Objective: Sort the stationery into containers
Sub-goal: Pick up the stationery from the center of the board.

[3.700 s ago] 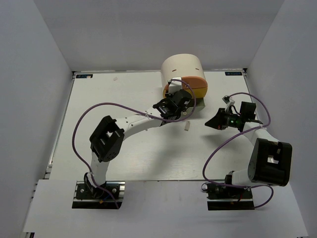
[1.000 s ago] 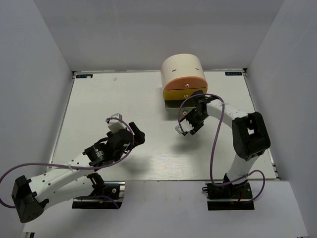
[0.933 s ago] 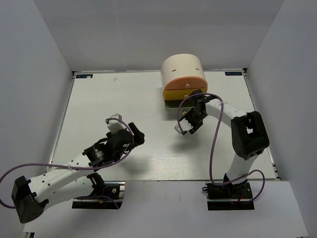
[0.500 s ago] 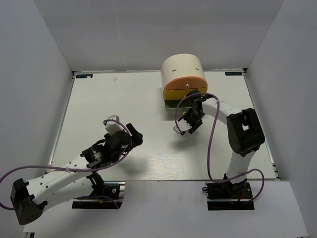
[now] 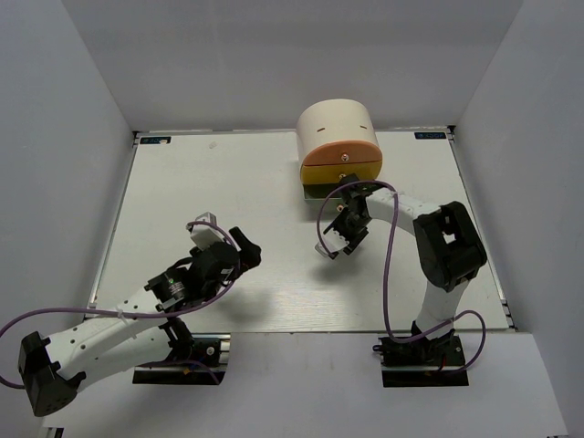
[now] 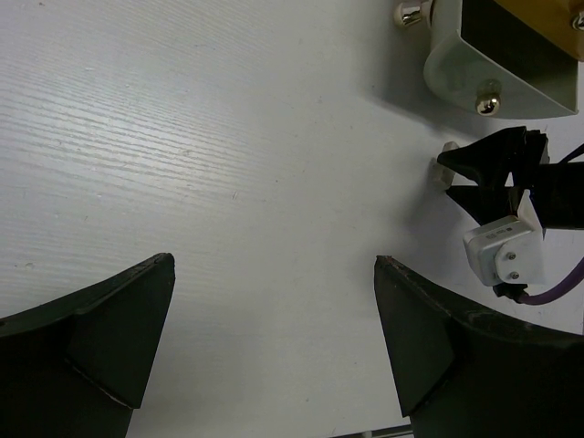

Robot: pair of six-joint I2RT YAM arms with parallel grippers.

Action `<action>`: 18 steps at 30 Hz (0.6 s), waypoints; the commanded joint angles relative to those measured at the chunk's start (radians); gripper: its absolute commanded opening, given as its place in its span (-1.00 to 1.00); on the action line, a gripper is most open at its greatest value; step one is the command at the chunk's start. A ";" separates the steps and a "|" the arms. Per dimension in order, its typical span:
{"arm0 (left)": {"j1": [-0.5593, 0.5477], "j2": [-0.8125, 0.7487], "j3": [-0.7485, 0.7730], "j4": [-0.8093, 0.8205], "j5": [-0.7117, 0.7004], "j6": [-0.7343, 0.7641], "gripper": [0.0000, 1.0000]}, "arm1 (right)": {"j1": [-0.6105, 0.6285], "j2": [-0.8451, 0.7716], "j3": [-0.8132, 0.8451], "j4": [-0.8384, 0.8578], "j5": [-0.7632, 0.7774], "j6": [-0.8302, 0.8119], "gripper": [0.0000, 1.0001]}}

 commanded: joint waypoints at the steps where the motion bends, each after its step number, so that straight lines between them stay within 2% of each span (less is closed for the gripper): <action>1: -0.004 -0.015 -0.010 -0.023 -0.023 -0.017 1.00 | 0.013 0.014 -0.030 0.025 -0.010 -0.502 0.06; 5: -0.004 -0.015 -0.010 -0.034 -0.023 -0.026 1.00 | 0.014 0.041 0.006 0.007 0.007 -0.462 -0.24; 6: -0.004 -0.024 -0.010 -0.034 -0.023 -0.026 1.00 | 0.013 0.049 0.019 -0.022 0.008 -0.454 -0.43; 9: -0.004 -0.024 -0.010 -0.034 -0.023 -0.026 1.00 | 0.011 0.044 0.042 -0.079 0.002 -0.448 -0.74; 14: -0.004 -0.024 -0.010 -0.034 -0.023 -0.026 1.00 | 0.010 -0.017 0.075 -0.239 -0.105 -0.418 -0.84; 15: -0.004 -0.015 -0.010 -0.034 -0.023 -0.026 1.00 | 0.014 -0.034 0.086 -0.263 -0.195 -0.401 -0.84; 18: -0.004 -0.015 -0.010 -0.034 -0.023 -0.026 1.00 | 0.017 -0.109 0.123 -0.289 -0.325 -0.274 -0.86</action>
